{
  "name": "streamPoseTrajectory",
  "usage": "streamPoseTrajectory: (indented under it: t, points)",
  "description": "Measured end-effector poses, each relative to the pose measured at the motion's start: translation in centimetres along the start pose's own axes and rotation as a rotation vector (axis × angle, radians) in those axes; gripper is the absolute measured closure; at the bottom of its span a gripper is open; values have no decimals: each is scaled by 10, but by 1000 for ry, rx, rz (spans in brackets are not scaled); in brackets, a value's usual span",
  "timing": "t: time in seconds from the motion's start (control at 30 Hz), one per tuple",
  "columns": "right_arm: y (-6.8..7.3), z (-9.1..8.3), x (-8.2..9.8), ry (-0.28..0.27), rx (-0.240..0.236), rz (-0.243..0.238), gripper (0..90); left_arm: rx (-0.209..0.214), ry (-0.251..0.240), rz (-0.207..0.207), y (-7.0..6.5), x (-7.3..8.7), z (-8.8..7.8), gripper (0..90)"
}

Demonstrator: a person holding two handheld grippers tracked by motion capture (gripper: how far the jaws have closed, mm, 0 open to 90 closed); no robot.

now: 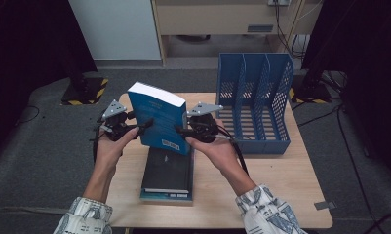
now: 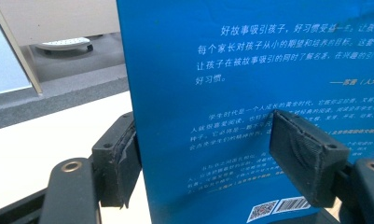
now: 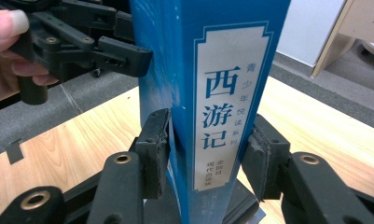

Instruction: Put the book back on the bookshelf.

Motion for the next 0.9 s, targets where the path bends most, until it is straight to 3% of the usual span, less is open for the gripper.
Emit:
streamPoseTrajectory:
  t: [0.2,0.33,0.5,0.57,0.9]
  points:
    - [11,-4,-1,-15,-37,-15,532,7,4,23,-5,1,-7,265]
    - [17,-1,-12,-34,-73,-38,420,8,1,22,-5,3,-11,267]
    - [19,3,-17,-34,-86,-55,384,9,2,20,-6,3,-13,271]
    - [21,4,-21,-47,-113,-65,352,4,1,20,-6,3,-14,271]
    - [16,9,-37,-74,-155,-44,479,-8,0,24,-8,4,-14,265]
Point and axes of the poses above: each handheld gripper's, and its own axes: z roughly forward along the jaws, x roughly out of its underside, y roughly to its left, the point moved 8 cm from there along z, roughly forward along the jaws
